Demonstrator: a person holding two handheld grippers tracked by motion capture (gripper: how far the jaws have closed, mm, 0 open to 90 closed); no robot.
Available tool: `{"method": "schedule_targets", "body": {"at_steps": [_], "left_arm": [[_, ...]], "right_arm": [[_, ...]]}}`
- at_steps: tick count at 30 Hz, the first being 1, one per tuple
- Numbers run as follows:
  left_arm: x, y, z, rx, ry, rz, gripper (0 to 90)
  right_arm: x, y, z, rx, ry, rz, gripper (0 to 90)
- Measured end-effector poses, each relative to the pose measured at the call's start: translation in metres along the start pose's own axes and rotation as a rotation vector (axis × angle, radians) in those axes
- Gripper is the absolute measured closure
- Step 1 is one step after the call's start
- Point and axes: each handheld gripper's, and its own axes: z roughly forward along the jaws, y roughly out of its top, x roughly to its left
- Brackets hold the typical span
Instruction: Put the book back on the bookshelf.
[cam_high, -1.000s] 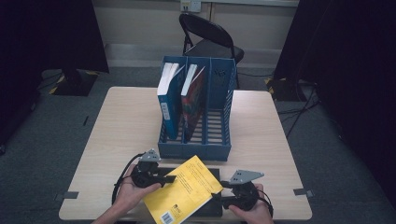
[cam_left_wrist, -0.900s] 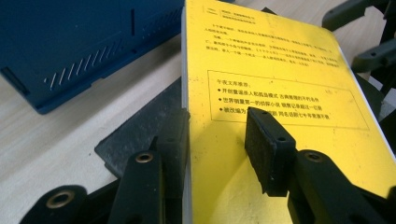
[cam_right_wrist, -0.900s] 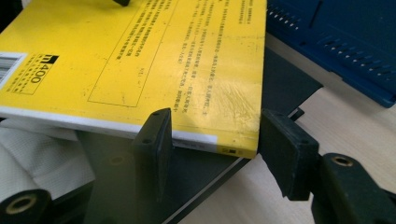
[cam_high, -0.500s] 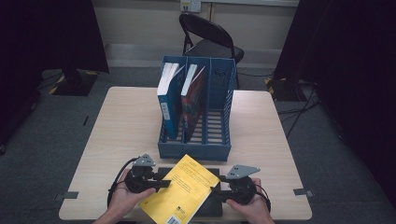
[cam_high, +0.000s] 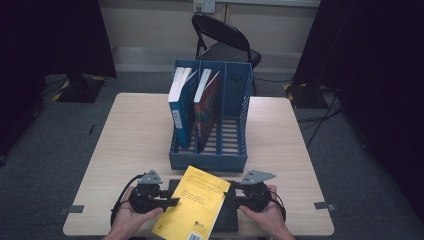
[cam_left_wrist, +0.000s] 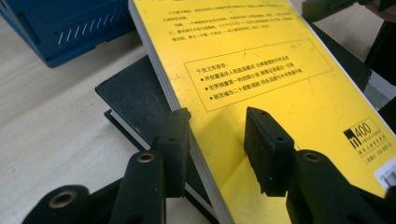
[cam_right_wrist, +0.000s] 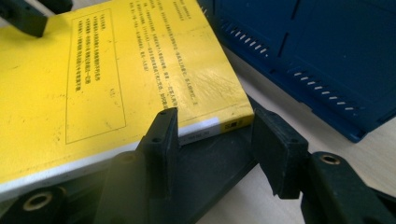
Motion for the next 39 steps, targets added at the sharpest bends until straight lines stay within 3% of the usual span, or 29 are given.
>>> {"method": "schedule_targets", "body": {"at_steps": [8, 12, 23, 26, 28, 29, 32, 35, 39], "left_arm": [[-0.004, -0.007, -0.006, 0.006, -0.012, -0.007, 61.2], [0.0, -0.011, -0.008, 0.004, -0.047, -0.004, 61.0], [-0.002, -0.015, -0.012, 0.007, -0.048, -0.004, 61.4], [-0.001, -0.013, -0.012, 0.013, -0.048, 0.01, 60.9], [0.0, -0.013, -0.012, 0.01, -0.052, 0.005, 60.0], [0.001, -0.013, -0.011, 0.006, -0.052, -0.006, 54.3], [0.008, -0.011, -0.006, 0.012, -0.069, -0.067, 48.4], [0.01, -0.003, -0.001, 0.007, -0.028, -0.047, 46.0], [0.016, 0.005, 0.003, 0.009, -0.025, -0.056, 47.6]], "right_arm": [[-0.005, 0.012, 0.011, 0.008, -0.02, -0.008, 52.1], [-0.008, 0.017, 0.015, 0.015, -0.018, -0.007, 52.1], [-0.008, 0.032, 0.032, 0.013, -0.054, -0.024, 52.4], [-0.01, 0.032, 0.034, 0.006, -0.052, 0.0, 52.4], [-0.011, 0.029, 0.034, -0.01, -0.052, 0.024, 51.6], [-0.01, 0.029, 0.034, -0.004, -0.058, 0.024, 50.3], [-0.009, 0.029, 0.034, -0.003, -0.075, 0.021, 47.0], [-0.007, 0.03, 0.031, -0.01, -0.063, 0.015, 46.5], [0.002, 0.03, 0.022, -0.028, -0.028, 0.001, 45.5]]}}
